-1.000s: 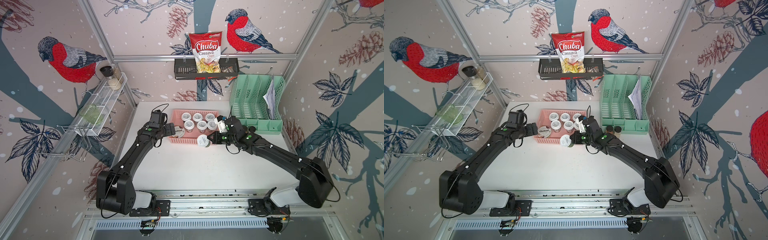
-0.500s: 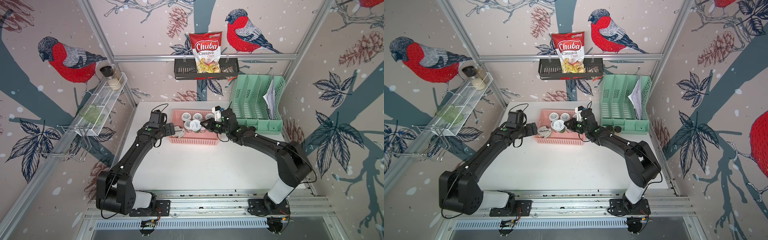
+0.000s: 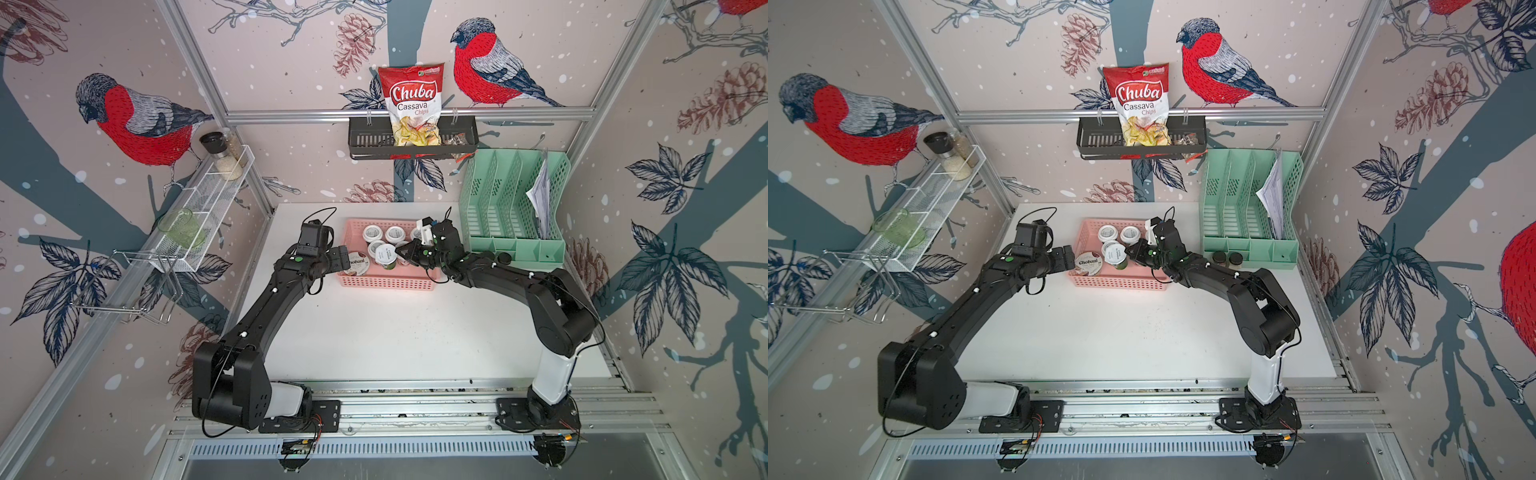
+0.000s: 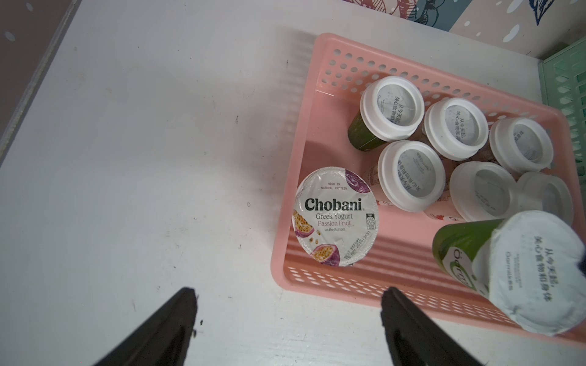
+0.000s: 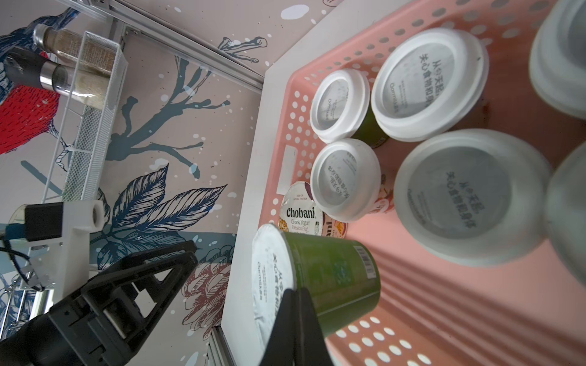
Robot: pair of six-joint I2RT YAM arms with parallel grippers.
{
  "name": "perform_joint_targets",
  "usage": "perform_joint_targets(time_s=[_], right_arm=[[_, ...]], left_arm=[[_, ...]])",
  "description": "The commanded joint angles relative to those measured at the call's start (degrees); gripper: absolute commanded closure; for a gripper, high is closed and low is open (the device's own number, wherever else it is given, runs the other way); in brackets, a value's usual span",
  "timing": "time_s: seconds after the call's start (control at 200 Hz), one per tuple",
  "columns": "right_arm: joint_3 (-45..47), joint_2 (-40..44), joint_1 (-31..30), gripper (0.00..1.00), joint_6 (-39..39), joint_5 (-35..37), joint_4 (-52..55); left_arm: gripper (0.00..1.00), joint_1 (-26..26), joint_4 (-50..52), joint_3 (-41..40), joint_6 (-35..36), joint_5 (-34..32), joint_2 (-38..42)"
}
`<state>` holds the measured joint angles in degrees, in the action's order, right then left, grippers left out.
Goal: Put the yogurt in the basket
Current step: Place the yogurt in the basket.
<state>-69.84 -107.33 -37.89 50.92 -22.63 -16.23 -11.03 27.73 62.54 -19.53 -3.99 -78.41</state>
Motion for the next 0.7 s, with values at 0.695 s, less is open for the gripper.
perform_joint_targets(time_s=[0.695], right_arm=[[-1.29, -4.87, -0.87, 1.00, -2.93, 4.26, 1.55]], left_arm=[[0.06, 0.31, 0.11, 0.03, 0.49, 0.47, -0.16]])
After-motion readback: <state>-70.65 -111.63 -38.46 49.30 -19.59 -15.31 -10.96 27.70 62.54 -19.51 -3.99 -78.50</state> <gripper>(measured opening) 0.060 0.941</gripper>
